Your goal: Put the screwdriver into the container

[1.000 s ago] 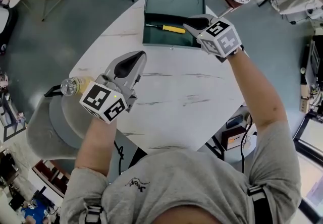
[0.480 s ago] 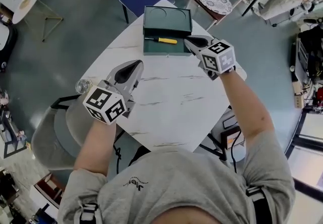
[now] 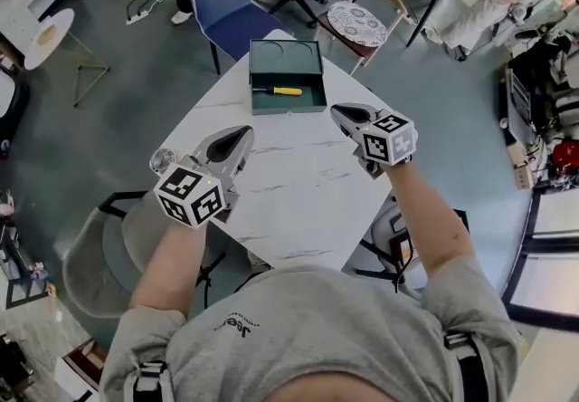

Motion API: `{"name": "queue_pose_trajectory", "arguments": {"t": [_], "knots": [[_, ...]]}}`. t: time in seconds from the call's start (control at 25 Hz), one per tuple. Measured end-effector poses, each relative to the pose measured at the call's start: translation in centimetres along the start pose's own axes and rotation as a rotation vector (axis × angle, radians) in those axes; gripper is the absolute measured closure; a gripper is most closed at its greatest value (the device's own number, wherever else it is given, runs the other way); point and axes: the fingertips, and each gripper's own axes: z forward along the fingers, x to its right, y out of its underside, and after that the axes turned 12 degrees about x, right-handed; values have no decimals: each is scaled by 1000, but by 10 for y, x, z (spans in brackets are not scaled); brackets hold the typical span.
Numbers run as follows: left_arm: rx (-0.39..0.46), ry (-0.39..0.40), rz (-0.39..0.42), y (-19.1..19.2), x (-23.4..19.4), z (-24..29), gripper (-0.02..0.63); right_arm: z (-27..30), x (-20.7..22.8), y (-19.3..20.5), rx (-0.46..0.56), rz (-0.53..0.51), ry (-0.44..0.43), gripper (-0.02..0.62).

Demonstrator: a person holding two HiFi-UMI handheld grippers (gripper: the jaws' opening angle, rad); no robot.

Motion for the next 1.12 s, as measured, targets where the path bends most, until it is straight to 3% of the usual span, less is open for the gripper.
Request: {"name": "queue_pose_trajectory", "arguments": {"t": [0.44, 0.84, 1.12], "knots": [[10, -109, 36, -11, 81, -13, 603, -94, -10, -9, 75, -53, -42, 584], [5, -131, 66, 1, 189, 12, 603, -189, -12, 11, 150, 12, -135, 586], [-16, -160, 107, 4, 236, -1, 603, -222, -20, 9, 194, 38, -193, 586]]}}
